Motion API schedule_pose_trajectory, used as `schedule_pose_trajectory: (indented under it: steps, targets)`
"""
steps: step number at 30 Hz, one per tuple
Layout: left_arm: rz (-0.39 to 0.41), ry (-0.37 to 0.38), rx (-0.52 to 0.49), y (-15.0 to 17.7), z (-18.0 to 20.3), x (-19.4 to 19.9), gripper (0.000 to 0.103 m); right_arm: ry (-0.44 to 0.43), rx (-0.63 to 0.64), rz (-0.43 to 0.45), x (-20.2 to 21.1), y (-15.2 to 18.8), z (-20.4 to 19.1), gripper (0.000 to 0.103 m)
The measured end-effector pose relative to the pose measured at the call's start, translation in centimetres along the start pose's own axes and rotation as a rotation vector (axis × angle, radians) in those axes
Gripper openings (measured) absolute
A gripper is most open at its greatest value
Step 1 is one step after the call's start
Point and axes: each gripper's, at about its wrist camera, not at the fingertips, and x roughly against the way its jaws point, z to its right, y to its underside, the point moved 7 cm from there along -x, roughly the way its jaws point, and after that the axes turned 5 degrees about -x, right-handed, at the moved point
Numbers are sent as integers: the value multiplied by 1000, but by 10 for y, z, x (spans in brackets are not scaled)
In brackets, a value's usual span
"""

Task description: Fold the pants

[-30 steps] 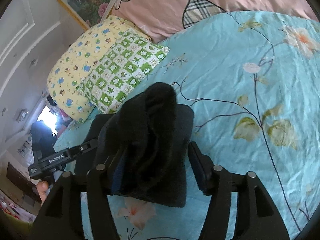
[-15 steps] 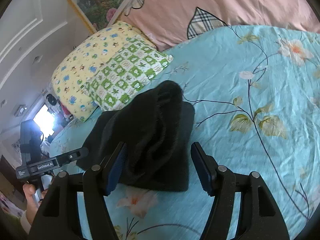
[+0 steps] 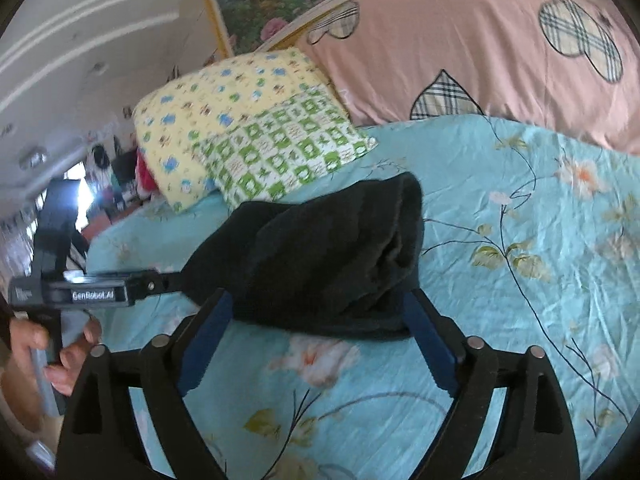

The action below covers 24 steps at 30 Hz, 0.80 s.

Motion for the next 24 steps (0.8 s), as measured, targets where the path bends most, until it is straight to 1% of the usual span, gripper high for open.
schedule_pose_trajectory:
  steps: [1, 3, 7, 15, 24]
  targets:
    - [-3, -1, -2, 2, 0, 0, 81, 13, 21, -13, 1, 5, -3, 93]
    - [-14, -7, -8, 9, 2, 2, 81, 26, 57, -27, 3, 13, -10, 93]
    - [-23, -22, -37, 19, 8, 4, 81, 46, 72, -39, 5, 25, -12, 95]
    - [-8, -21, -83, 32, 21, 15, 84, 89, 89, -38, 10, 30, -14, 98]
    - [-18, -31, -122, 41, 28, 13, 86, 96, 97, -57, 9, 37, -19, 98]
